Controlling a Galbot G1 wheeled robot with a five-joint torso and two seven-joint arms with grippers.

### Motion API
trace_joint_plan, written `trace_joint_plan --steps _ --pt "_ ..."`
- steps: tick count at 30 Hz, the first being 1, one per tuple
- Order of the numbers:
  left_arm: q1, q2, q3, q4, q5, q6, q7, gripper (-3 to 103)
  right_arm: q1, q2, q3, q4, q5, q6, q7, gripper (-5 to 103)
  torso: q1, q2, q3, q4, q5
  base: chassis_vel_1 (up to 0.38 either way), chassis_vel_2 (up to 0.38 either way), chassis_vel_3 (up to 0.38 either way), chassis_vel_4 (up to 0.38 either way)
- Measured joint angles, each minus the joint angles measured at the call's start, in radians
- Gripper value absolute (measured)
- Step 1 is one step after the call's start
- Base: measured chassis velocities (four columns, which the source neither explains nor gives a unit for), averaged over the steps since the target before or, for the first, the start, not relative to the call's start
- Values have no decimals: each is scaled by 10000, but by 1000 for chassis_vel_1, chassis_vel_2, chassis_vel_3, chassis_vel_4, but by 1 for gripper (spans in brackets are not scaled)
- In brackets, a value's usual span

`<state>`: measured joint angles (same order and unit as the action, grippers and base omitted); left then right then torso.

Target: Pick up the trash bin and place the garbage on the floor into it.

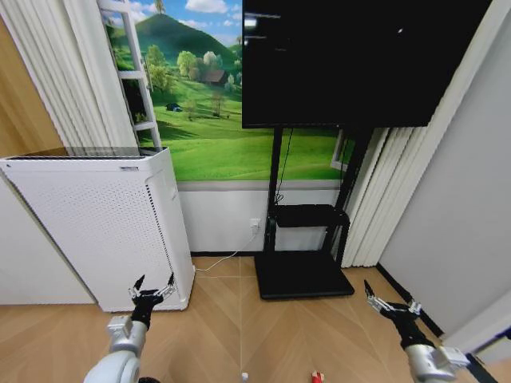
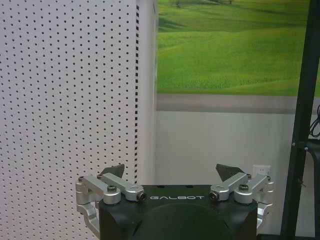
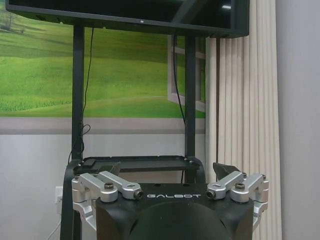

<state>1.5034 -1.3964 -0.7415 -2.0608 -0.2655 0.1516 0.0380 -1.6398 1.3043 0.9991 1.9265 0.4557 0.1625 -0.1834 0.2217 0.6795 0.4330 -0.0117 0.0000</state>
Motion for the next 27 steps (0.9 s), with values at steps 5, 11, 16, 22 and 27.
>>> trace_joint_plan --steps 5,11,16,22,27 --pt "3 6 -9 2 30 0 0 100 -20 2 7 0 0 22 -6 100 -83 -203 -125 0 0 0 0 0 0" --pt "-1 4 -17 10 45 0 -10 100 -15 -7 7 6 2 23 -11 100 -184 -457 -279 0 0 0 0 0 0" --pt "-12 8 -34 34 50 0 -15 100 19 -15 -7 7 2 22 -15 100 -262 -658 -401 0 0 0 0 0 0" --pt "-54 14 -38 83 61 0 -17 100 78 -22 -29 -24 2 13 -17 100 -401 -992 -596 1 0 0 0 0 0" --pt "-79 13 -36 118 72 0 -18 100 89 -20 -40 -46 2 12 -21 100 -486 -1200 -720 0 0 0 0 0 0"
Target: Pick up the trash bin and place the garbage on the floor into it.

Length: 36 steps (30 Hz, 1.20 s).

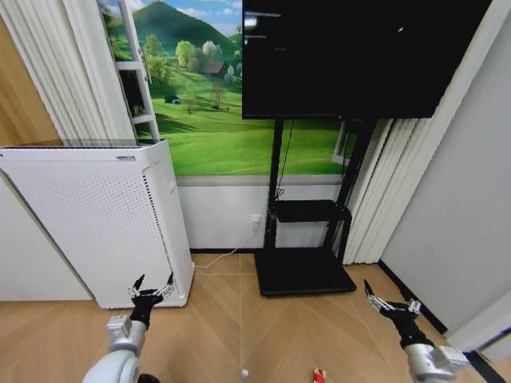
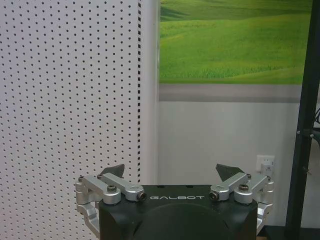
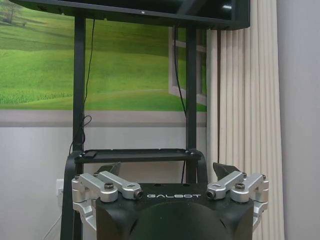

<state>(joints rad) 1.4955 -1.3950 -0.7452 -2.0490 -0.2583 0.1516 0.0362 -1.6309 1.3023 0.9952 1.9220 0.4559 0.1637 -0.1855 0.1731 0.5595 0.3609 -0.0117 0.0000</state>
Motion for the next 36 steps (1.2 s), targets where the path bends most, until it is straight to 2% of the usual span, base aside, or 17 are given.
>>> trace_joint_plan --steps 36 --pt "140 -7 -54 -119 57 -30 -15 100 -137 85 21 68 -14 116 -29 100 -555 -1551 -997 0 0 0 0 0 0"
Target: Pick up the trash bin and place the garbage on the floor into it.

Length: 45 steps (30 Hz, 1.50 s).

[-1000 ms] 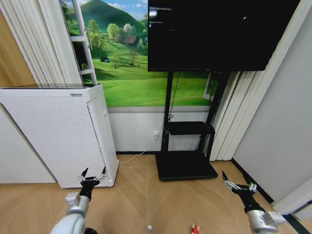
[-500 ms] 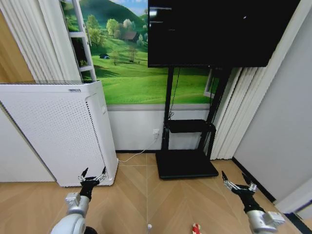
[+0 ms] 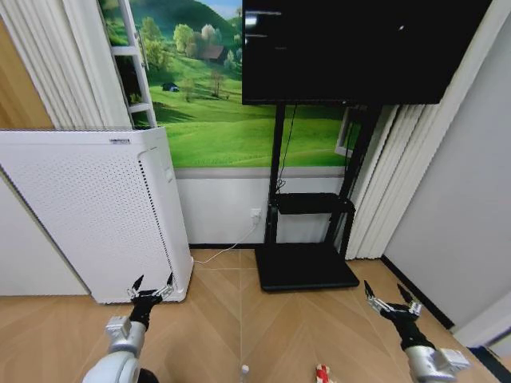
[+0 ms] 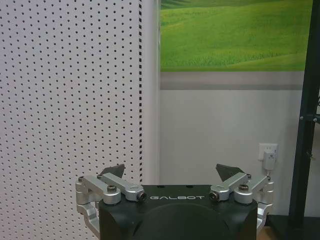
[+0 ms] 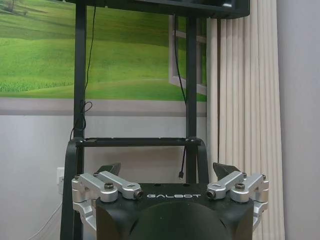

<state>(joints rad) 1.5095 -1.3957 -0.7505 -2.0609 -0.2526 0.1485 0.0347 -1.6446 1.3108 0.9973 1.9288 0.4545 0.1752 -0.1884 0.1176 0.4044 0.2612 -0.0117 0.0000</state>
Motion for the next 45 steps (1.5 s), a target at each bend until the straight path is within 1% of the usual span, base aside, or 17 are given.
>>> trace_joint_plan --steps 7,16,20,25,27,28,33,35,38,42,45 --pt "-4 28 -9 -1 -4 -6 -10 100 7 6 -18 21 0 0 0 100 -74 -232 -156 0 0 0 0 0 0" --pt "-68 61 6 55 -10 -8 -12 100 32 4 -29 -12 -25 0 -31 100 -201 -634 -432 0 0 0 0 0 0" --pt "-75 64 6 76 -10 -8 -12 100 47 -1 -36 -15 -28 0 -37 100 -234 -716 -480 0 0 0 0 0 0" --pt "-88 65 5 93 -11 -8 -12 100 90 -12 -54 -38 -38 -3 -52 100 -290 -893 -601 0 0 0 0 0 0" --pt "-109 56 5 120 -11 -8 -12 100 122 -20 -67 -60 -39 -8 -62 100 -348 -1074 -723 0 0 0 0 0 0" --pt "-109 56 5 120 -11 -8 -12 100 122 -20 -67 -60 -39 -8 -62 100 -348 -1074 -723 0 0 0 0 0 0" --pt "-139 37 23 145 5 -9 -12 100 128 -24 -69 -110 -39 -8 -76 100 -405 -1302 -894 0 0 0 0 0 0" --pt "-141 34 26 147 9 -8 -12 100 129 -24 -69 -114 -39 -9 -77 100 -412 -1330 -916 0 0 0 0 0 0" --pt "-143 23 34 149 26 -8 -12 100 131 -31 -67 -121 -33 -1 -84 100 -455 -1508 -1052 0 0 0 0 0 0" --pt "-143 21 36 150 35 -6 -12 100 136 -45 -61 -121 -27 0 -87 100 -485 -1631 -1143 0 0 0 0 0 0" --pt "-135 15 36 146 38 -6 -12 100 128 -46 -54 -115 -21 3 -93 100 -531 -1799 -1265 0 0 0 0 0 0"
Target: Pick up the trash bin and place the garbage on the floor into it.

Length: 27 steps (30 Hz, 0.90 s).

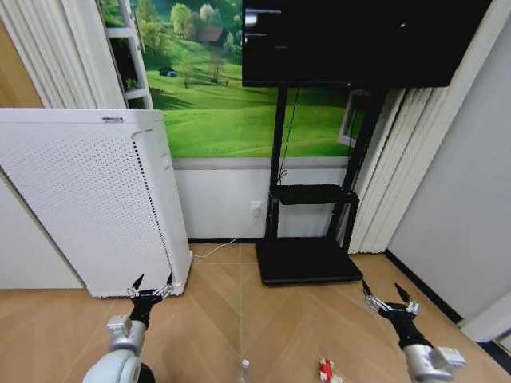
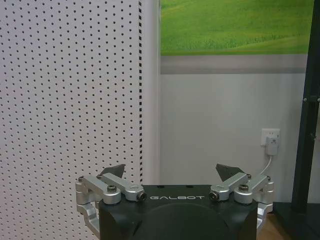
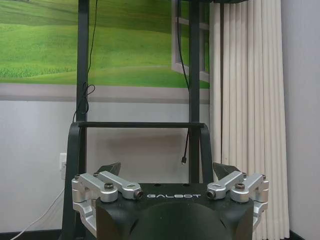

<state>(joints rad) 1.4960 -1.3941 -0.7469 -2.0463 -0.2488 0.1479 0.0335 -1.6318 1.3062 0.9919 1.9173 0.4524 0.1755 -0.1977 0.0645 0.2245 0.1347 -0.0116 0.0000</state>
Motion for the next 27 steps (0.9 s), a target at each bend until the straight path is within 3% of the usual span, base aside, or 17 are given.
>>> trace_joint_plan --steps 27 --pt "18 -27 29 18 10 -44 -18 100 -60 30 22 33 8 49 -18 100 -204 -1020 -816 0 0 0 0 0 0"
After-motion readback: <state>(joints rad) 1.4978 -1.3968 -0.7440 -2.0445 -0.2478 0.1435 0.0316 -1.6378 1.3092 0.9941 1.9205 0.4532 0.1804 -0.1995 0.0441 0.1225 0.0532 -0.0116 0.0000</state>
